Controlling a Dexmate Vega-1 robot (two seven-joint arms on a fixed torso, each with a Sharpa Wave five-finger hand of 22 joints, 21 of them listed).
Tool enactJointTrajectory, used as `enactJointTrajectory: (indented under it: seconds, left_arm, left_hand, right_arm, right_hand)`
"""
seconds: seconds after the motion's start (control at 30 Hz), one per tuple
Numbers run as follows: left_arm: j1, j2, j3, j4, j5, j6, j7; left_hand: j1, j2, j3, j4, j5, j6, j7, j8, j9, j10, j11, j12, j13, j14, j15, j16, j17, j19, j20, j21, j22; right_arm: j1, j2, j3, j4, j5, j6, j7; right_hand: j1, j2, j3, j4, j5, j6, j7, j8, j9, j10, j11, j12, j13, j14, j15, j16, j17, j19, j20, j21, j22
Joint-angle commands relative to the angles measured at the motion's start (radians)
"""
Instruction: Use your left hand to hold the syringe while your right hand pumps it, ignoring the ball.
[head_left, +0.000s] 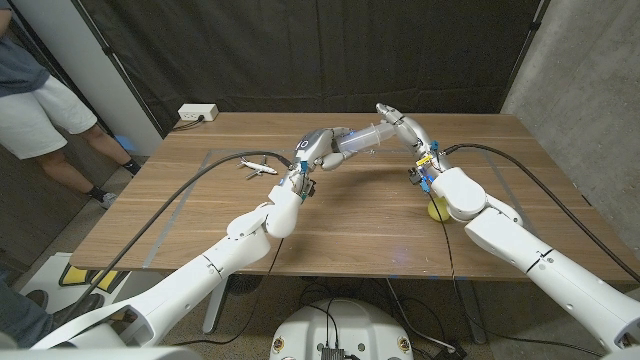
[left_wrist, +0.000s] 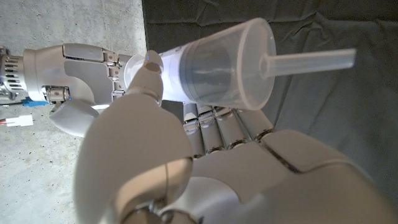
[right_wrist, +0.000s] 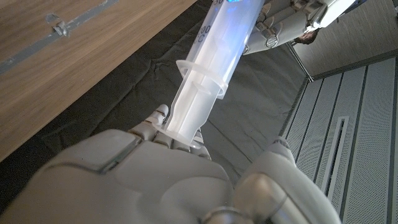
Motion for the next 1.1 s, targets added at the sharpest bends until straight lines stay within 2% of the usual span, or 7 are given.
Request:
enactJointTrajectory:
  seconds: [0.03,1.1]
  left_arm:
    - [-0.003,-0.004,0.005,-0.005,0.014,0.001,0.001]
    - [0.003,0.014,-0.001,-0.031,0.02,0.008,-0.028]
  left_hand:
    - [-0.001,0.019,0.175,0.169,0.004,0.085,-0.051,0.001,0.004,0.058,-0.062,0.005,0.003,0.055,-0.091,0.003,0.002,0.007,0.003,-0.002,0.005]
    - [-0.006,0.015,0.183,0.171,0.004,0.088,-0.05,-0.003,0.004,0.059,-0.062,0.005,0.003,0.054,-0.091,0.002,0.001,0.005,0.002,-0.002,0.005]
  right_arm:
    - [-0.003,0.001,-0.012,-0.006,0.005,-0.007,0.018]
    - [-0.002,-0.001,-0.025,-0.032,-0.018,-0.036,0.012]
  right_hand:
    - [-0.004,0.006,-0.005,0.0,0.009,0.005,-0.001,0.006,-0.001,0.002,0.001,0.003,0.0,0.004,0.002,0.004,0.002,0.009,-0.018,0.007,0.0]
    - [-0.004,0.007,-0.008,-0.001,0.01,0.006,0.0,0.005,-0.001,0.001,0.002,0.002,0.0,0.004,0.002,0.003,0.002,0.007,-0.017,0.005,0.0]
